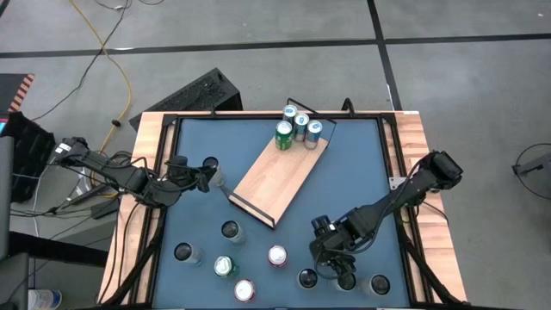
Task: Place canned beverage on shelf
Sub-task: Put right green soda can on the shelf aligned with the other green soda can
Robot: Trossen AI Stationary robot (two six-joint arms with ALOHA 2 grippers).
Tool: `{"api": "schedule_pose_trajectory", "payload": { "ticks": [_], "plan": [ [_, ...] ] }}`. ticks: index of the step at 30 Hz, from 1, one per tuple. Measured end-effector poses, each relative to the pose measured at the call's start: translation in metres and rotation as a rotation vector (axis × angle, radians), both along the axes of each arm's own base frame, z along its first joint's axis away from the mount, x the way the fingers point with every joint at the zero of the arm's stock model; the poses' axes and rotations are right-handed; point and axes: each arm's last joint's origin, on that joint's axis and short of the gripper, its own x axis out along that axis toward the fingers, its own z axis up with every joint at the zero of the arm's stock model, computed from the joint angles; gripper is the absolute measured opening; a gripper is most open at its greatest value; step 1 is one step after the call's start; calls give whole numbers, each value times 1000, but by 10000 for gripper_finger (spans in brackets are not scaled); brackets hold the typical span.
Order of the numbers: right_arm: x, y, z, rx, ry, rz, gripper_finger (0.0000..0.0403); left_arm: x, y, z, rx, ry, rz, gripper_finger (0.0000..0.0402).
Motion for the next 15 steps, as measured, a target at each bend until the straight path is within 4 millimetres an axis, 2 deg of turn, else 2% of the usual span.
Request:
{"api": "schedule_pose_trajectory", "payload": {
  "ticks": [4,9,15],
  "plan": [
    [0,0,0,-8,-1,15,265,0,0,0,0,0,0,194],
    [0,-4,5,-20,-32,49,263,0,0,0,-7,-7,3,194],
    [5,-26,33,-49,-99,66,263,0,0,0,-19,-16,8,194]
  ]
}}
